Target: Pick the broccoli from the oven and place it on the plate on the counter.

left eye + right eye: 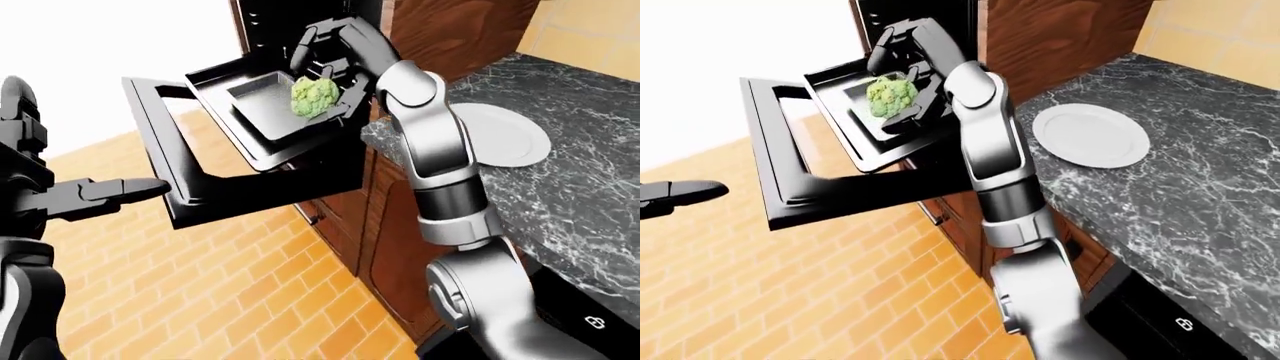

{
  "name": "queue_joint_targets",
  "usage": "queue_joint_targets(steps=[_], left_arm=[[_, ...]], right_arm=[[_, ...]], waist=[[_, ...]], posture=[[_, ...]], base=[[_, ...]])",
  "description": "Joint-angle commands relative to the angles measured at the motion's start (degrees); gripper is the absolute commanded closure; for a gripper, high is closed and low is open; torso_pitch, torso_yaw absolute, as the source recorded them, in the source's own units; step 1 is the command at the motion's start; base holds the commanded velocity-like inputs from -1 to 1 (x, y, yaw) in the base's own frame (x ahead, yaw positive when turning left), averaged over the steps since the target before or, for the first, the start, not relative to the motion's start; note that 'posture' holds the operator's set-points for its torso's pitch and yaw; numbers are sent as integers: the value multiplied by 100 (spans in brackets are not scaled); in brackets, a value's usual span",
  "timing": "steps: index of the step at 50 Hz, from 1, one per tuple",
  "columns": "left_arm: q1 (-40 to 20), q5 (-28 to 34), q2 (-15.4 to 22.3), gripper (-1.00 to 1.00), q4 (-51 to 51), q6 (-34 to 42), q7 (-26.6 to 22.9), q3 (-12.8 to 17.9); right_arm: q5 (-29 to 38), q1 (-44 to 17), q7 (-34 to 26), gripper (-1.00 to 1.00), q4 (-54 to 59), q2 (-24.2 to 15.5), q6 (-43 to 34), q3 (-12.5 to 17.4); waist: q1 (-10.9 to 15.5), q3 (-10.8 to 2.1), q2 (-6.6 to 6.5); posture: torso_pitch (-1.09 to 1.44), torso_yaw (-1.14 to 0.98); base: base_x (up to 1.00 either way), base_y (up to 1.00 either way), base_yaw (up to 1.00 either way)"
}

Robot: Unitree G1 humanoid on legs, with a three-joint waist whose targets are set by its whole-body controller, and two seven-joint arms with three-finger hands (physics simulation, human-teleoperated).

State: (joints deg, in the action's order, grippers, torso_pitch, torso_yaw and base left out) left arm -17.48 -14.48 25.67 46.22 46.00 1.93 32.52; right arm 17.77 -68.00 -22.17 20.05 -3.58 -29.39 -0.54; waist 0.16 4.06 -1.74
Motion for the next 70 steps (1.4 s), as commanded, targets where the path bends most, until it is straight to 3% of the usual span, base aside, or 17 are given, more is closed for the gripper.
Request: queue_joint_targets(steps=[1, 11, 22, 23, 25, 28, 30, 35, 41, 45, 49, 53, 55, 60, 63, 65, 70], left_arm=[[-108, 48, 92, -100, 136, -207, 25, 68], [-66, 84, 55, -100, 115, -266, 3, 74], [-184, 41, 123, -100, 191, -90, 31, 76], [-185, 46, 129, -100, 182, -96, 32, 67], [-202, 39, 142, -100, 176, -88, 37, 69], [-206, 43, 145, -100, 184, -78, 45, 46], [-227, 37, 159, -100, 189, -57, 51, 56], [-187, 74, 134, -100, 175, -106, 43, 31], [-149, 58, 124, -100, 228, -80, 18, 90], [-137, 71, 114, -100, 215, -104, 15, 88], [-131, 89, 95, -100, 184, -146, 8, 78], [-115, 93, 88, -100, 184, -161, -2, 81], [-120, 92, 90, -100, 192, -156, -1, 78], [-171, 77, 141, -100, 199, -92, 7, 97], [-204, 68, 142, -100, 214, -58, 27, 54], [-224, 76, 149, -100, 201, -59, 39, 41], [-278, 65, 178, -100, 210, -4, 52, 26]], right_arm=[[-211, -258, 92, 100, -333, -5, 199, 106], [-412, -288, 206, 100, -376, -69, 142, 64], [-428, -281, 224, 100, -446, -97, 171, 49], [-447, -296, 249, 100, -430, -83, 143, 74], [-239, -304, 269, 100, -344, -154, 149, -41], [-248, -336, 324, 100, -262, -97, 204, 61], [-258, -373, 350, 100, -205, -126, 224, 88], [-315, -469, 522, 100, 166, -224, 423, 174], [-522, -663, 699, 100, 769, -275, 779, 251], [-646, -800, 831, 100, 1070, -363, 977, 286], [-626, -847, 917, 100, 1238, -439, 1055, 260], [-677, -910, 1059, 100, 1392, -484, 1039, 326], [-731, -953, 1096, 100, 1571, -533, 1135, 355], [-921, -1095, 1338, 100, 1886, -603, 1219, 458], [-836, -1168, 1555, 100, 2088, -674, 1135, 389], [-703, -1244, 1675, 100, 2235, -691, 1038, 330], [-614, -1415, 1753, 100, 2629, -683, 1098, 341]], waist=[[-1, -168, -33], [-142, -148, -564], [-68, -263, -11], [-273, -279, -271], [-258, -216, -222], [-207, -268, 402], [-140, -58, 135], [-89, -91, -287], [-130, -329, -180], [-120, 51, 7], [39, 17, 94], [155, -149, 520], [117, -40, 365], [35, -304, 217], [-65, -387, -483], [45, -60, -423], [61, -75, -84]], posture=[[0, 0], [0, 0], [0, 0], [0, 0], [0, 0], [0, 0], [0, 0], [0, 0], [0, 0], [0, 0], [0, 0], [0, 0], [0, 0], [0, 0], [0, 0], [0, 0], [0, 0]], base=[[0, 0, 0], [0, 0, -73], [0, -9, -91], [0, -62, 0], [0, -19, 0], [0, 0, 0], [0, 0, 0], [0, 0, 0], [2, 0, 0], [54, 0, 0], [96, 0, 0], [99, 0, 0], [91, 0, 0], [44, 0, 0], [0, 0, 0], [0, 0, 0], [0, 0, 0]])
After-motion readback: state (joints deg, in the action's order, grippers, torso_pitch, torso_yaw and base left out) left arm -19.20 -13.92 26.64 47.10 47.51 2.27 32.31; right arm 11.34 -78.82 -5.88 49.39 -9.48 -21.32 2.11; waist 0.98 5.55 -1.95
